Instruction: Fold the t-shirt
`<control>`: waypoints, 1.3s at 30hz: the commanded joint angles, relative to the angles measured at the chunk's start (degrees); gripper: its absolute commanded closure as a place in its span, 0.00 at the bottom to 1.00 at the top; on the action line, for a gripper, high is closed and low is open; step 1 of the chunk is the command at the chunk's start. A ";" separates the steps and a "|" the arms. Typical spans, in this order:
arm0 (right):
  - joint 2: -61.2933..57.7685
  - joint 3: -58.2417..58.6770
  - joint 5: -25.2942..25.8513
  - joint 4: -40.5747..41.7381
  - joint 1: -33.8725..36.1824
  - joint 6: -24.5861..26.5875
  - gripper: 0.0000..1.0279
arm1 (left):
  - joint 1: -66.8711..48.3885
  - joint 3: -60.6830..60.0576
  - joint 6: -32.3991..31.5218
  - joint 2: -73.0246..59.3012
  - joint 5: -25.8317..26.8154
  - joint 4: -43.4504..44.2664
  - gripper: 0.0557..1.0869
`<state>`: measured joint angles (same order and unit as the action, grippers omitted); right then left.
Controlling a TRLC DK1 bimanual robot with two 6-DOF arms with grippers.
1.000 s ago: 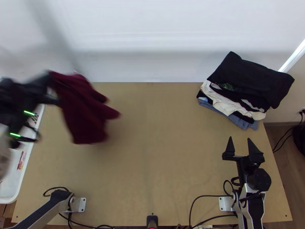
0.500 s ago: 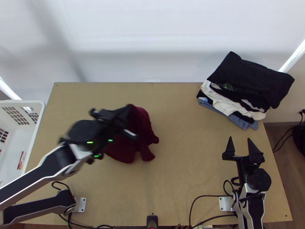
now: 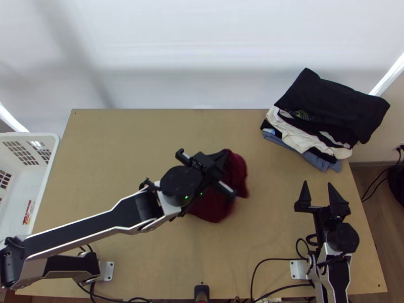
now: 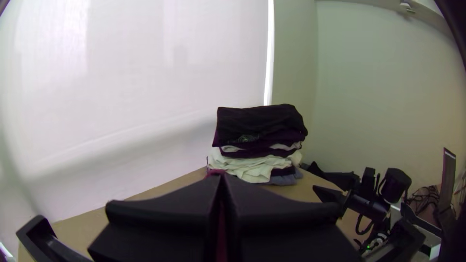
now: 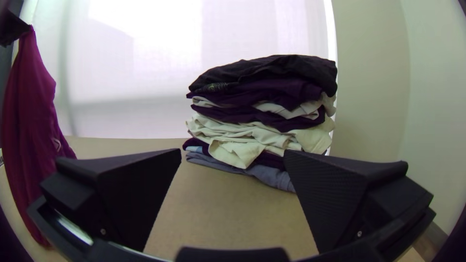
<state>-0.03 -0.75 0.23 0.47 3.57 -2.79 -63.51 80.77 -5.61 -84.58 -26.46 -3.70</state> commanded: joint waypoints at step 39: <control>0.12 0.23 0.47 -1.17 0.29 -0.20 0.04 | 58.50 -39.99 -1.34 21.82 28.13 -5.70 0.08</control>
<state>-0.03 -0.75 0.21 0.47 3.57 -2.79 -4.67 39.03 -8.29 -65.23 1.08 -7.38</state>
